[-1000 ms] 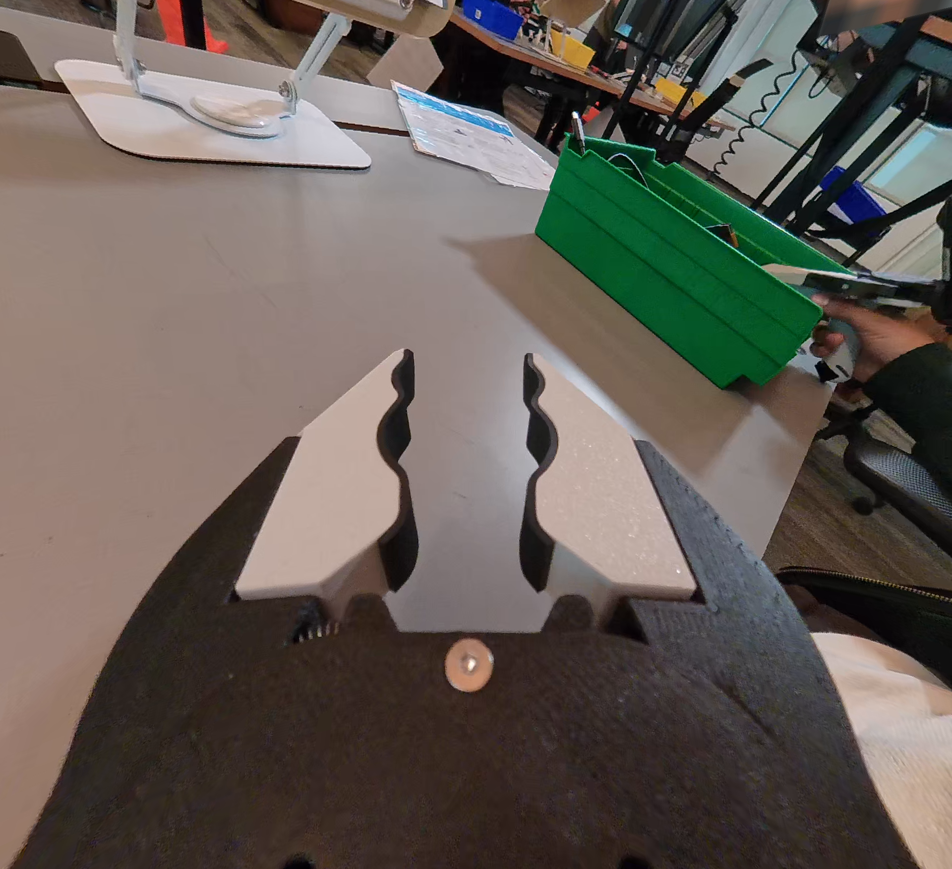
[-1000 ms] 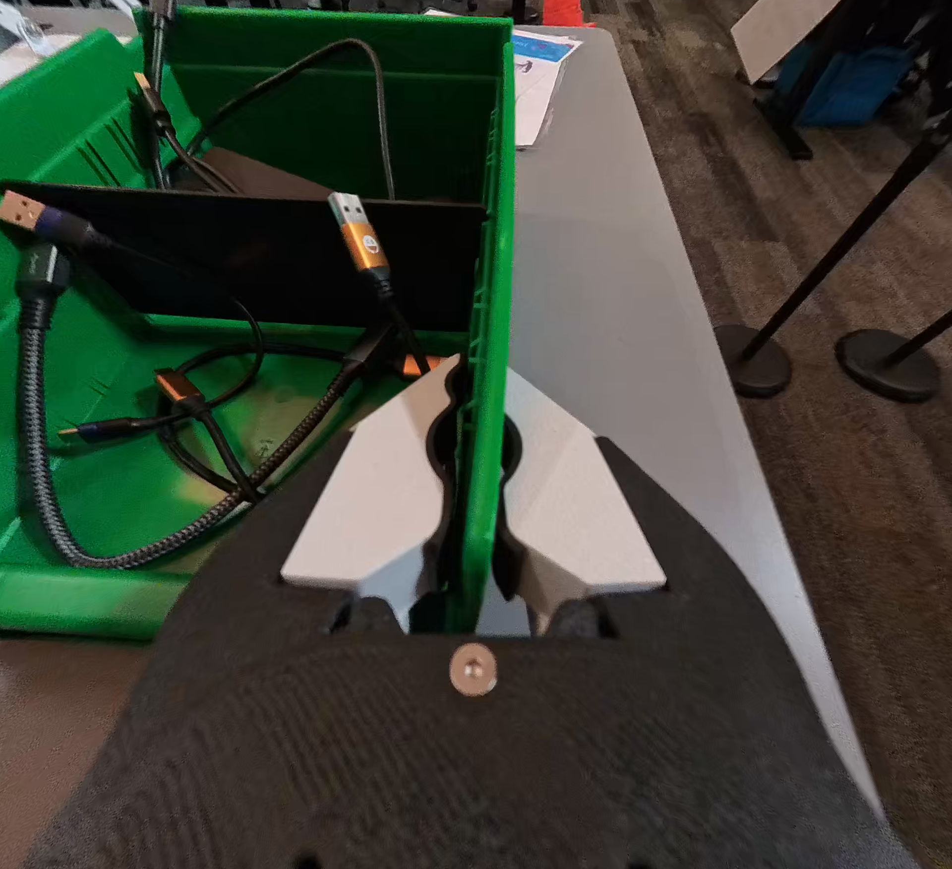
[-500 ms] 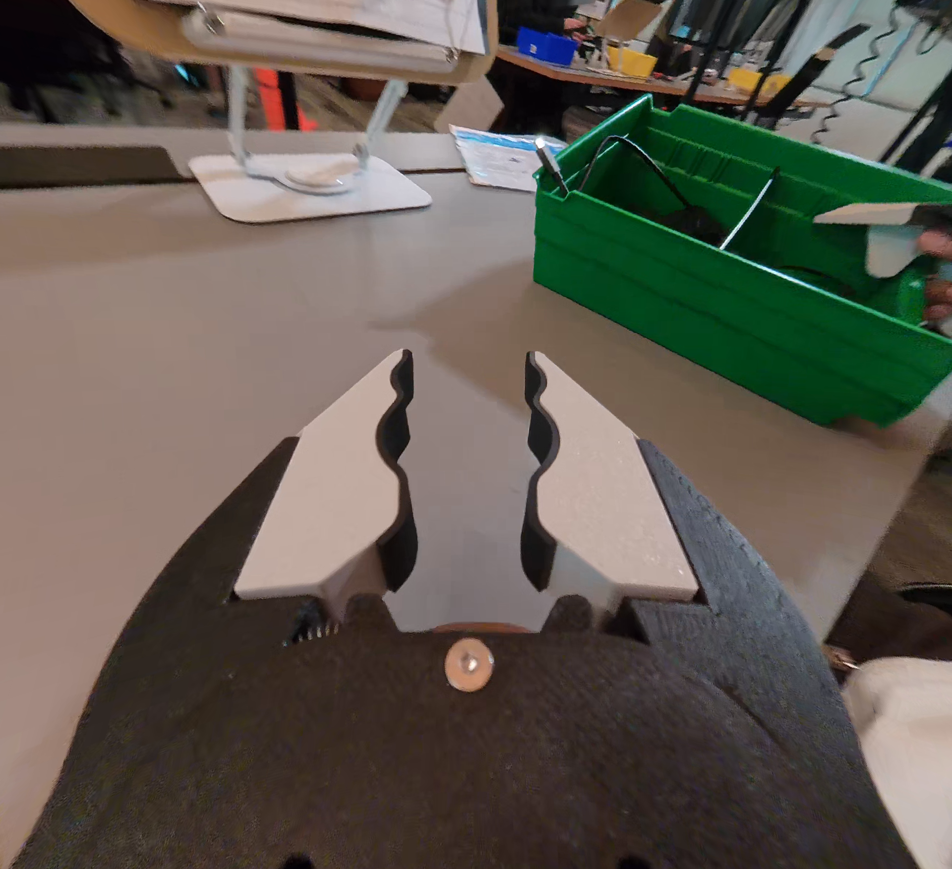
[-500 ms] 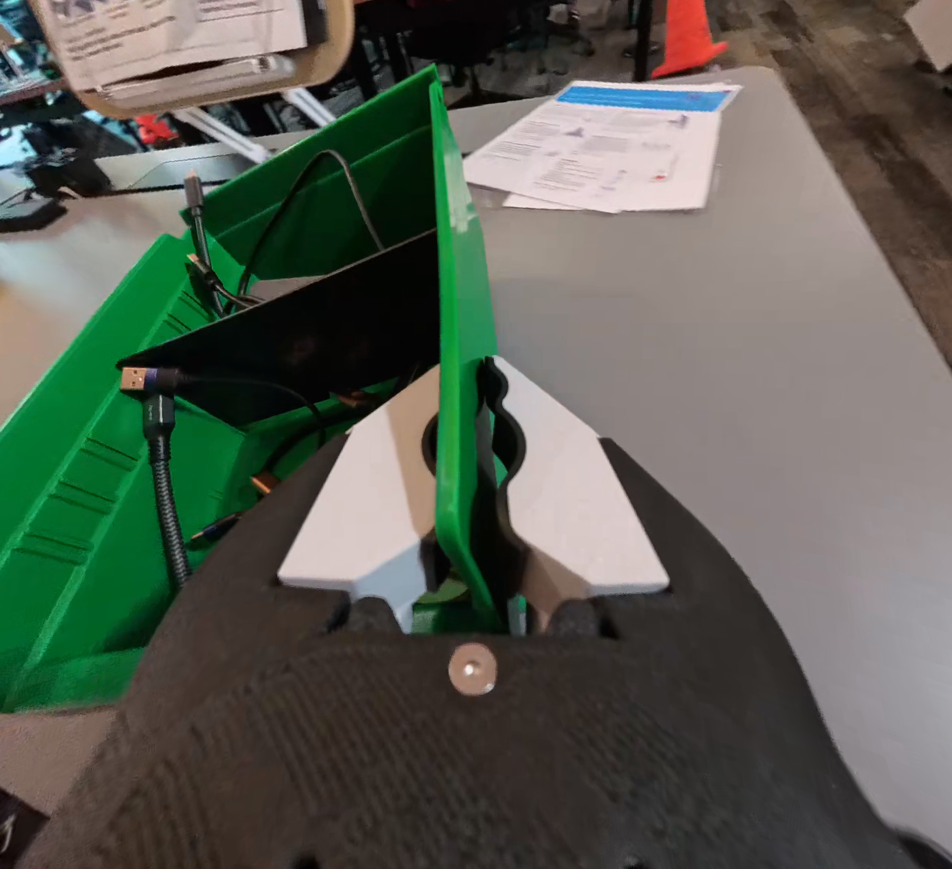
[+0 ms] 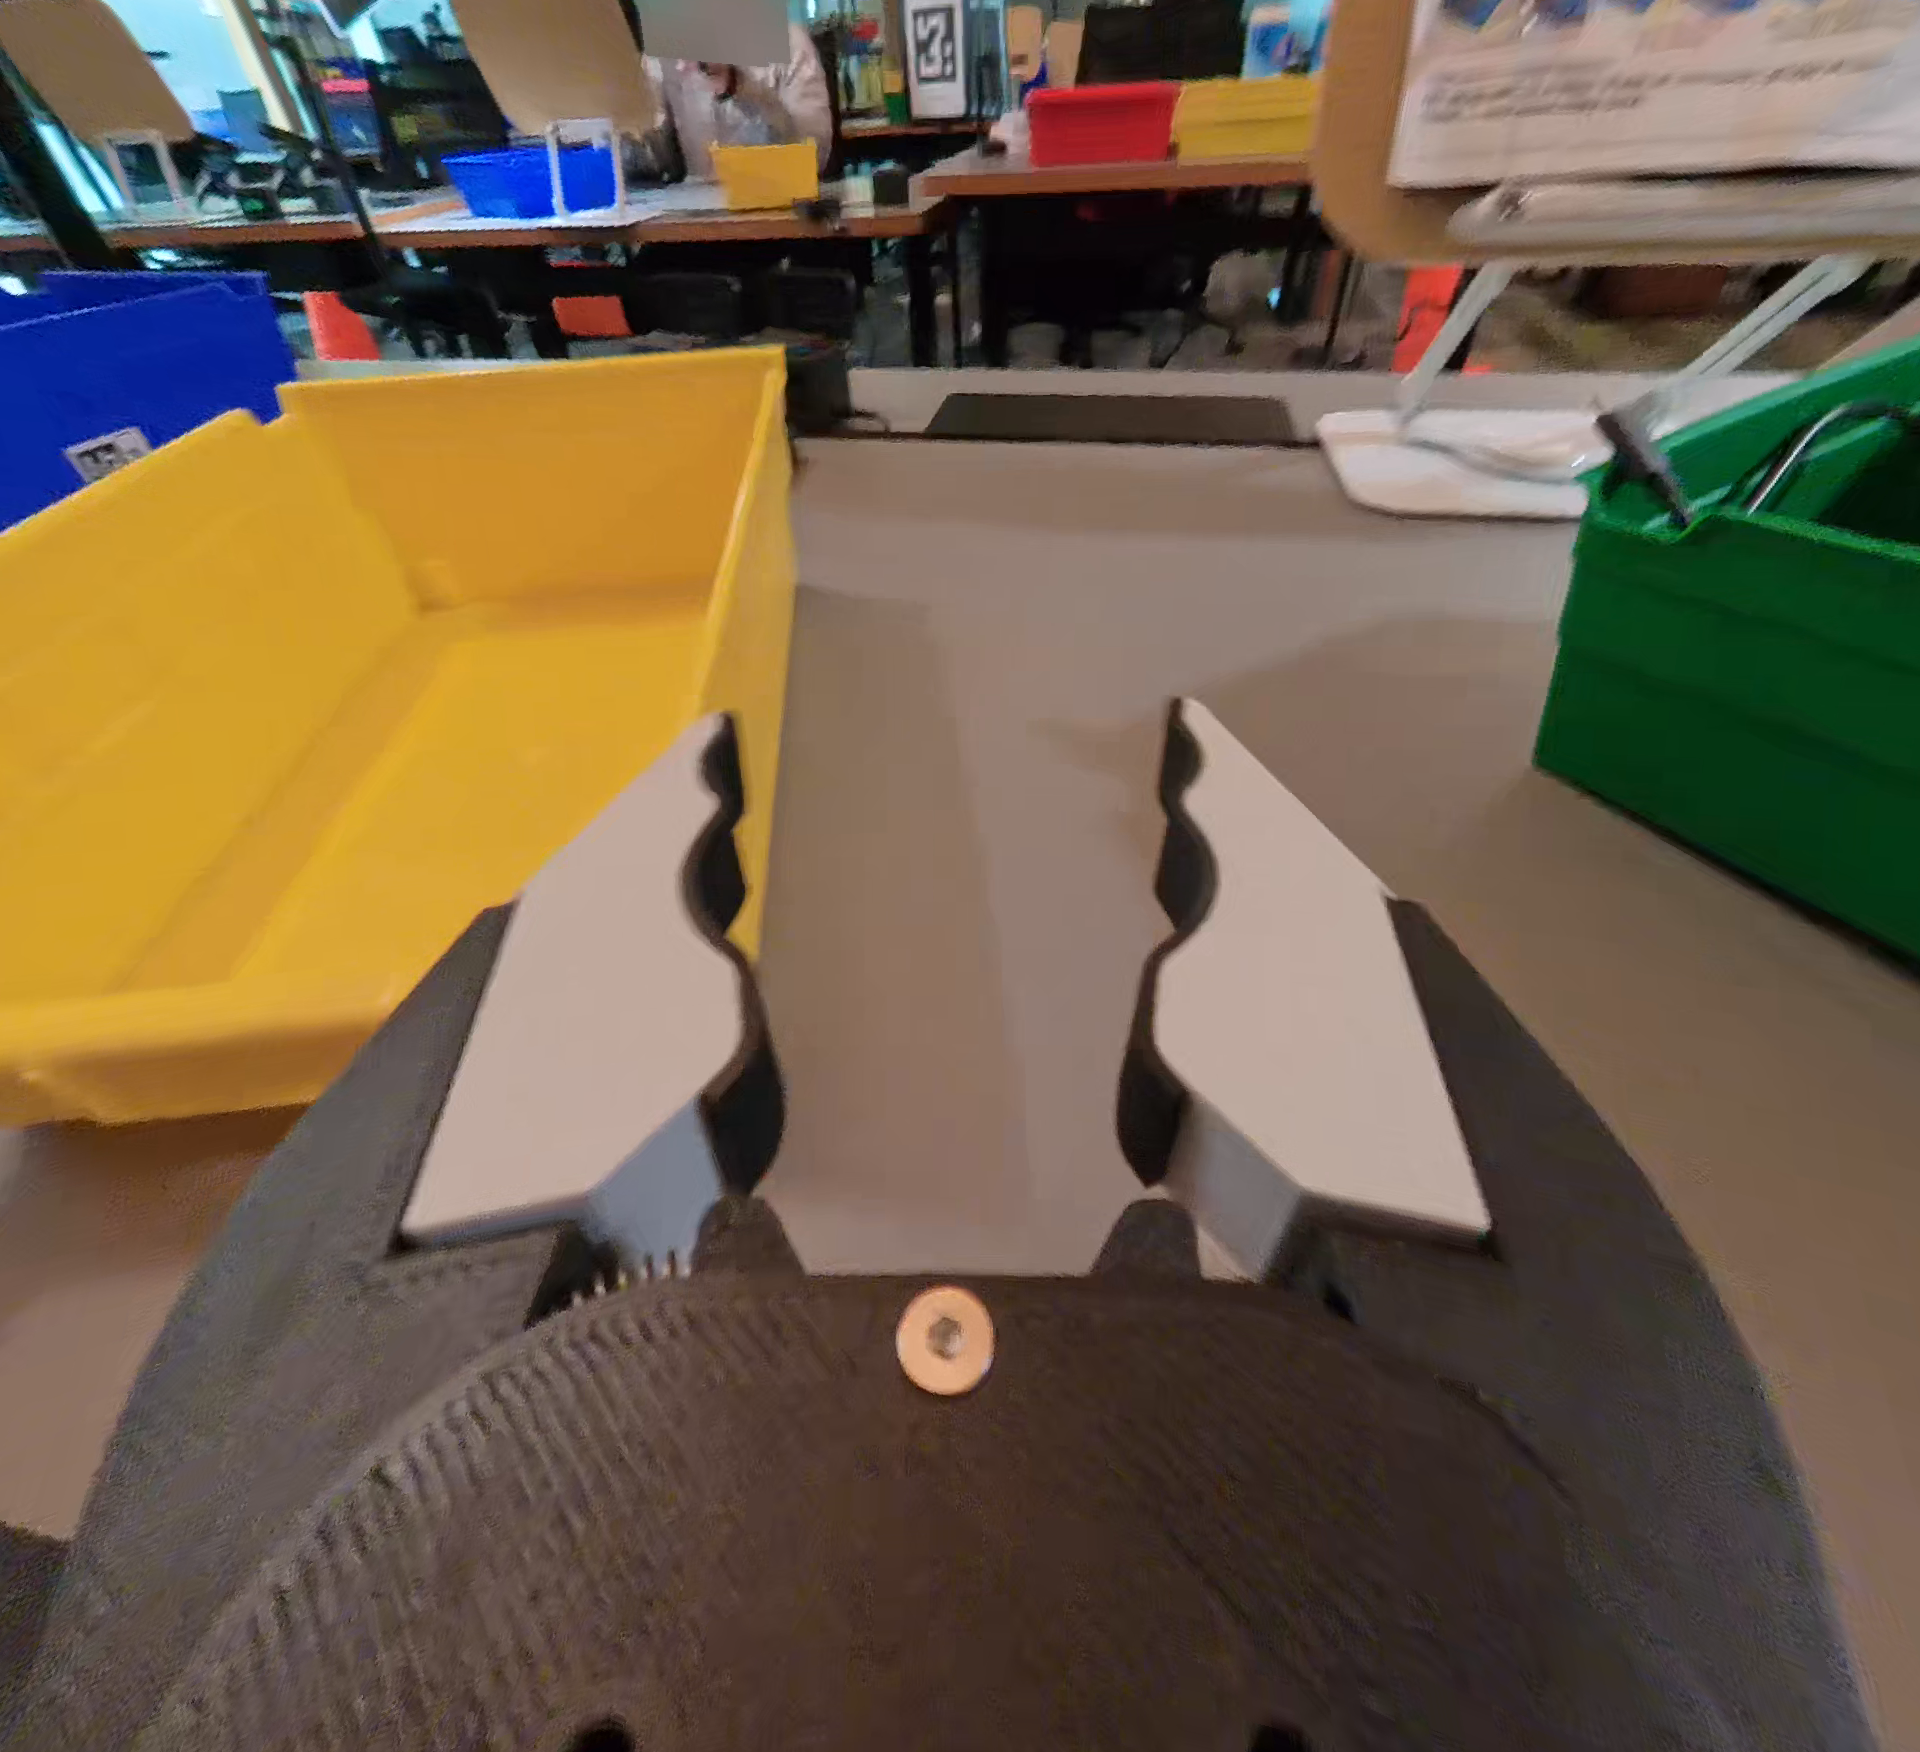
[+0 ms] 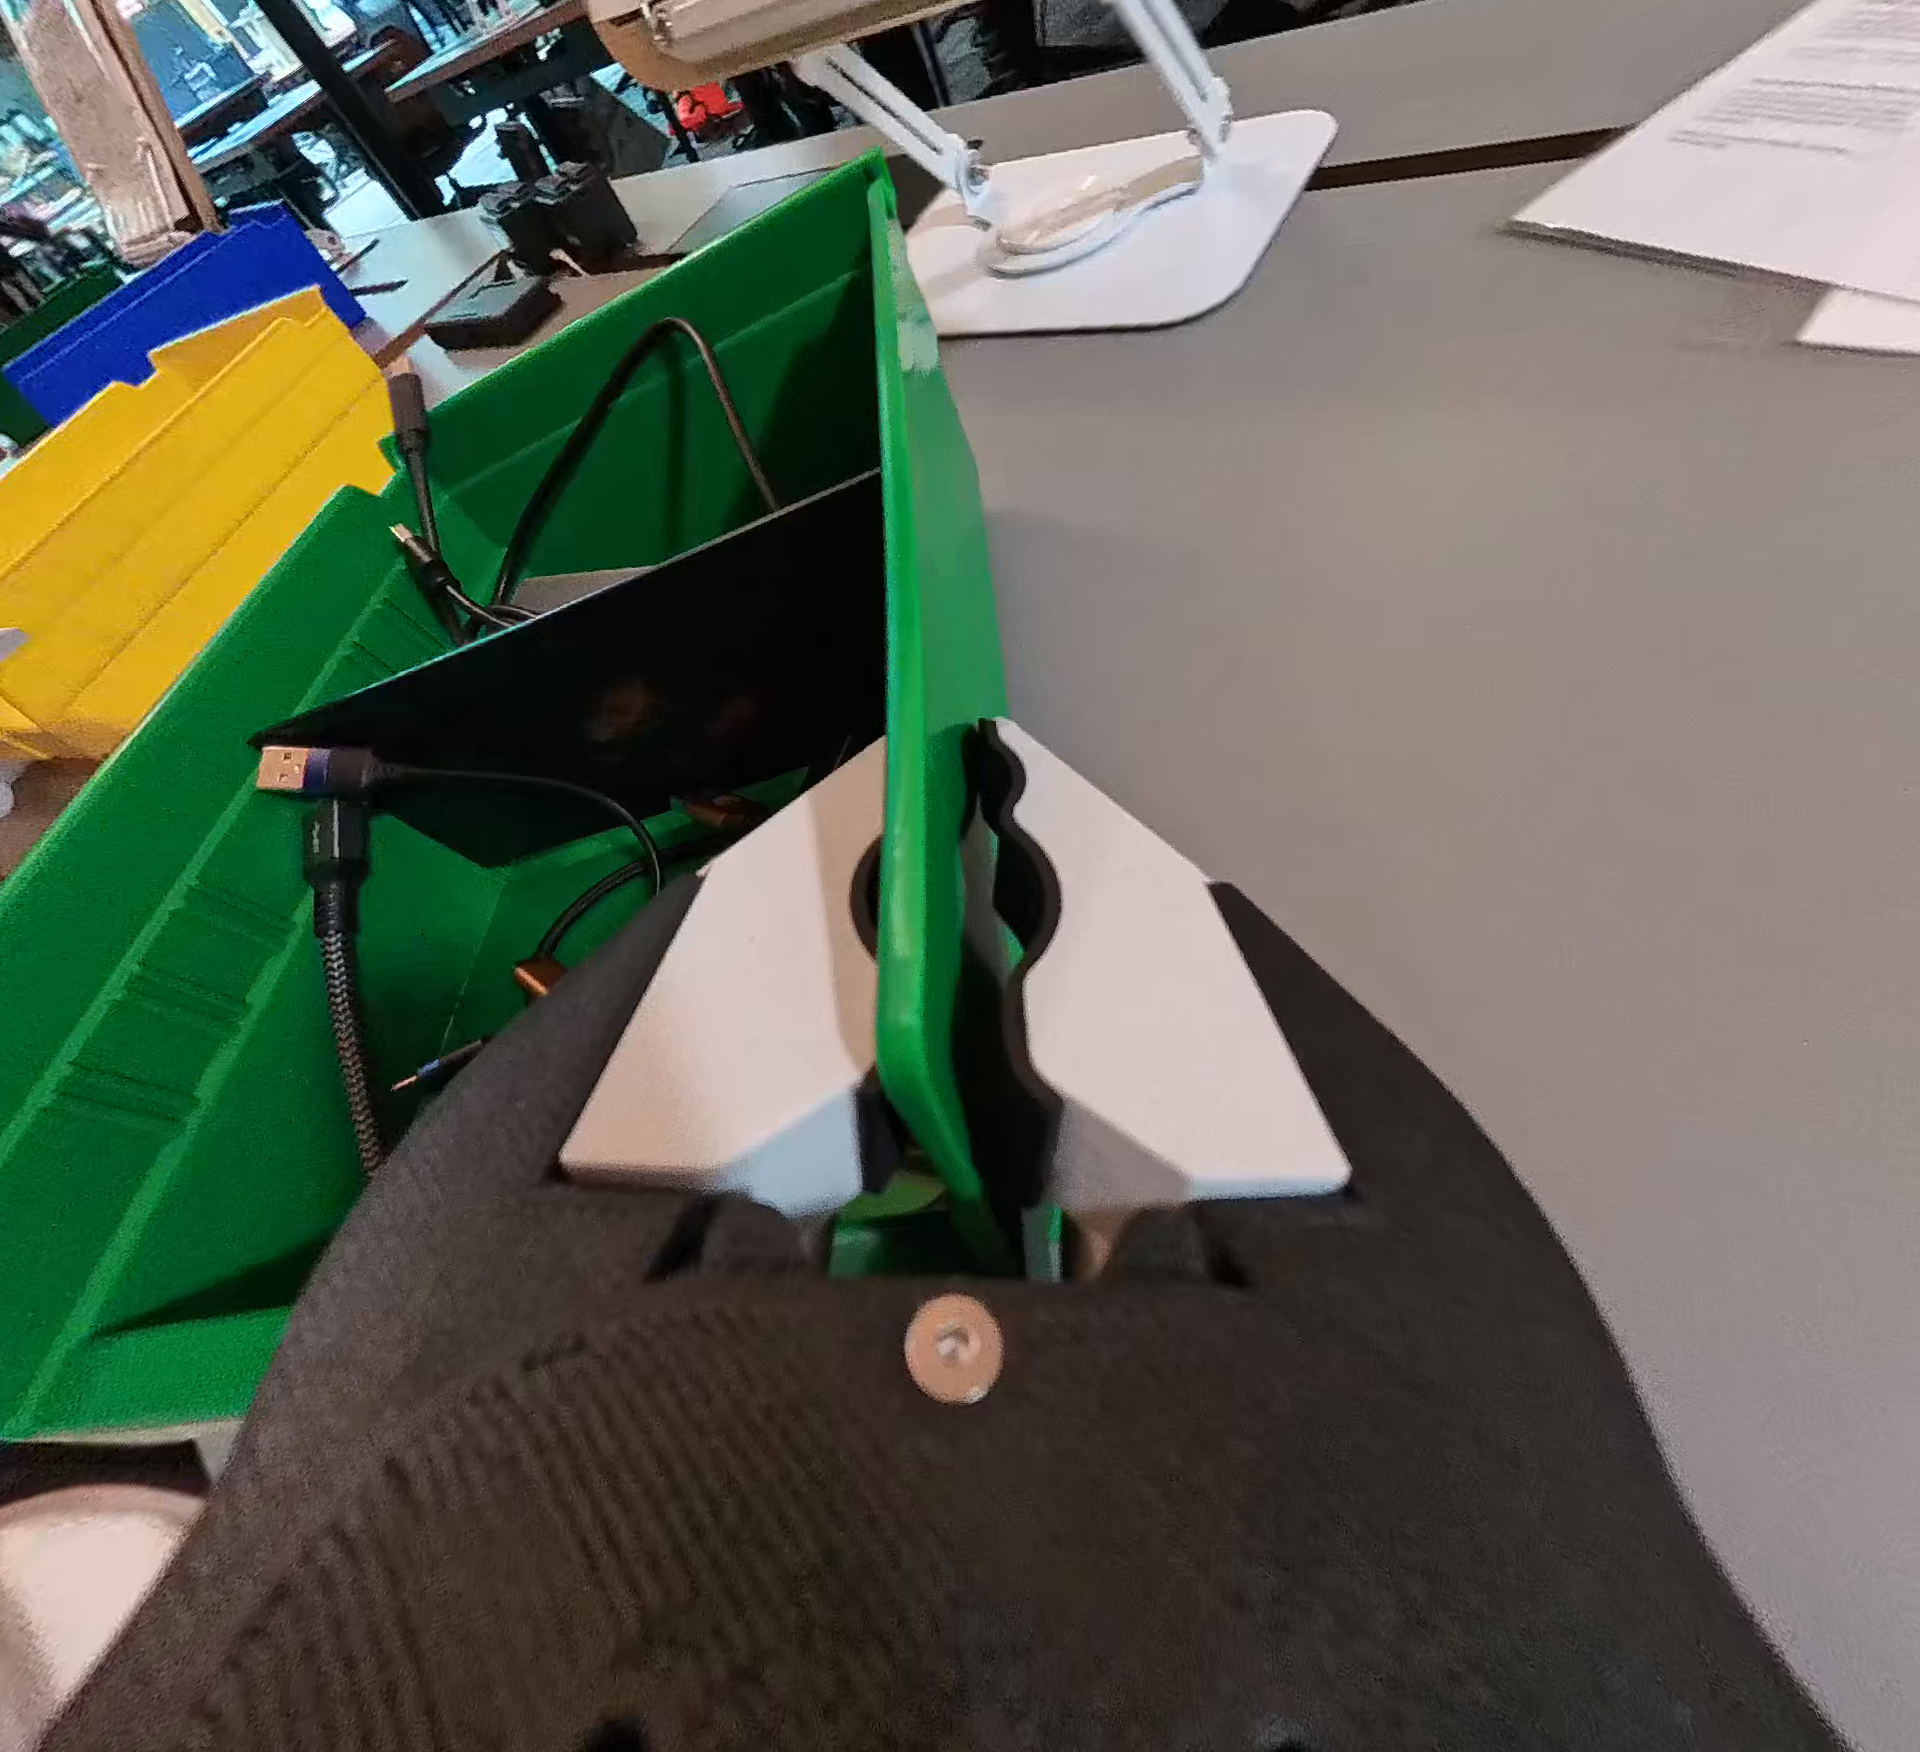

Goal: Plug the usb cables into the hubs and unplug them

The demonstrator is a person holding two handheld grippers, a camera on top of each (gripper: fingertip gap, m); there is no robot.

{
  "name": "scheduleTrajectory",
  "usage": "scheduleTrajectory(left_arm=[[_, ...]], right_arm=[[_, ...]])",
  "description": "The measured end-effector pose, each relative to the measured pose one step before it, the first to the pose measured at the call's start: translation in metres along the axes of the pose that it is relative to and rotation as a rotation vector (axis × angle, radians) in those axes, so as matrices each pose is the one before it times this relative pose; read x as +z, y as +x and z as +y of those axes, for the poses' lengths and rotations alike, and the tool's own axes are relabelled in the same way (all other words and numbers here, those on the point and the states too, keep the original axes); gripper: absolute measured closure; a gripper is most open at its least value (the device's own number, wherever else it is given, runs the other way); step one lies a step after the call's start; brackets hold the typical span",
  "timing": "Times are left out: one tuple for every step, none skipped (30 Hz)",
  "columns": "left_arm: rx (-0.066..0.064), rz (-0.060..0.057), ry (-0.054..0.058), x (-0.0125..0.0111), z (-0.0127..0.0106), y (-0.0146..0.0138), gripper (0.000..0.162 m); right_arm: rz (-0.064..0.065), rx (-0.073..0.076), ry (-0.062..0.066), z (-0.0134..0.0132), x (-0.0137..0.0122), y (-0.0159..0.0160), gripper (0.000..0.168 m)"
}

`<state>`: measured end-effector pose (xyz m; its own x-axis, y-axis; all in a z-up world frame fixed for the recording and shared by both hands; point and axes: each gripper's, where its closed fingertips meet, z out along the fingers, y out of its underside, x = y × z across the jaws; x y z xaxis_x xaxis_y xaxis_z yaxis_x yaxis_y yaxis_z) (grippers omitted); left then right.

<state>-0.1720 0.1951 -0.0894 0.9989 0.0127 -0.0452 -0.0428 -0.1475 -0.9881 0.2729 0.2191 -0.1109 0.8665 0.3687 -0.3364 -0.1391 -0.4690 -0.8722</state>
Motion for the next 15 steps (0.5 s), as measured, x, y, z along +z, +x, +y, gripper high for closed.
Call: scheduleTrajectory(left_arm=[[0.0247,-0.0113,-0.014,0.00186,0.00383,-0.0081,0.098],[0.0171,-0.0264,-0.0145,0.00312,0.00296,-0.00981,0.115],[0.0201,-0.0147,-0.0138,0.00346,0.00102,-0.0069,0.124],[0.0246,-0.0084,-0.0032,0.00314,-0.00157,-0.00457,0.123],[0.026,-0.0258,0.0185,0.0027,-0.00505,-0.00589,0.113],[0.0226,-0.068,0.0437,0.00194,-0.00841,-0.01081,0.078],[0.0266,-0.0919,0.0409,0.00093,-0.00748,-0.01327,0.049],[0.0405,-0.0201,0.0351,-0.0008,-0.00569,-0.00271,0.056],[0.0346,0.0304,0.0412,-0.00274,-0.00542,0.00454,0.064],[0.0068,-0.0093,0.0386,-0.00296,-0.00478,-0.00198,0.069],[-0.0192,-0.0284,0.0146,-0.00076,-0.00177,-0.00632,0.072],[-0.0316,-0.0082,-0.018,0.00222,0.00381,-0.00493,0.073],[-0.036,0.0076,-0.0374,0.00417,0.00864,-0.00325,0.073],[-0.0337,0.024,-0.0507,0.00541,0.01252,-0.00124,0.073],[-0.0248,0.0398,-0.0662,0.0062,0.01546,0.00108,0.075]], right_arm=[[-0.01,-0.0163,0.0026,-0.0023,0.00631,-0.00469,0.161],[-0.0089,-0.0173,0.0028,-0.00206,0.00562,-0.00474,0.161],[-0.0082,-0.0149,0.0015,-0.00137,0.00546,-0.00461,0.16],[-0.0096,-0.0106,-0.0004,-0.00048,0.00529,-0.00465,0.16],[-0.012,-0.006,-0.0033,0.00023,0.00506,-0.00454,0.16],[-0.0139,-0.003,-0.006,0.0005,0.00468,-0.00416,0.16],[-0.0148,-0.0017,-0.0068,0.00088,0.00422,-0.00372,0.16],[-0.014,-0.0003,-0.0066,0.00111,0.00365,-0.00317,0.161],[-0.0113,0.0023,-0.006,0.00135,0.00301,-0.00252,0.161],[-0.0079,0.0042,-0.0052,0.00145,0.00224,-0.00185,0.161],[-0.0046,0.0047,-0.0042,0.00132,0.00153,-0.00122,0.161],[-0.0021,0.0049,-0.0031,0.00104,0.00105,-0.00055,0.161],[-0.0005,0.0055,-0.0021,0.00091,0.00088,-0.00016,0.161],[0.0005,0.0058,-0.0012,0.00094,0.00078,-0.00027,0.161],[0.0011,0.0066,-0.0004,0.00127,0.00065,-0.00033,0.161]])
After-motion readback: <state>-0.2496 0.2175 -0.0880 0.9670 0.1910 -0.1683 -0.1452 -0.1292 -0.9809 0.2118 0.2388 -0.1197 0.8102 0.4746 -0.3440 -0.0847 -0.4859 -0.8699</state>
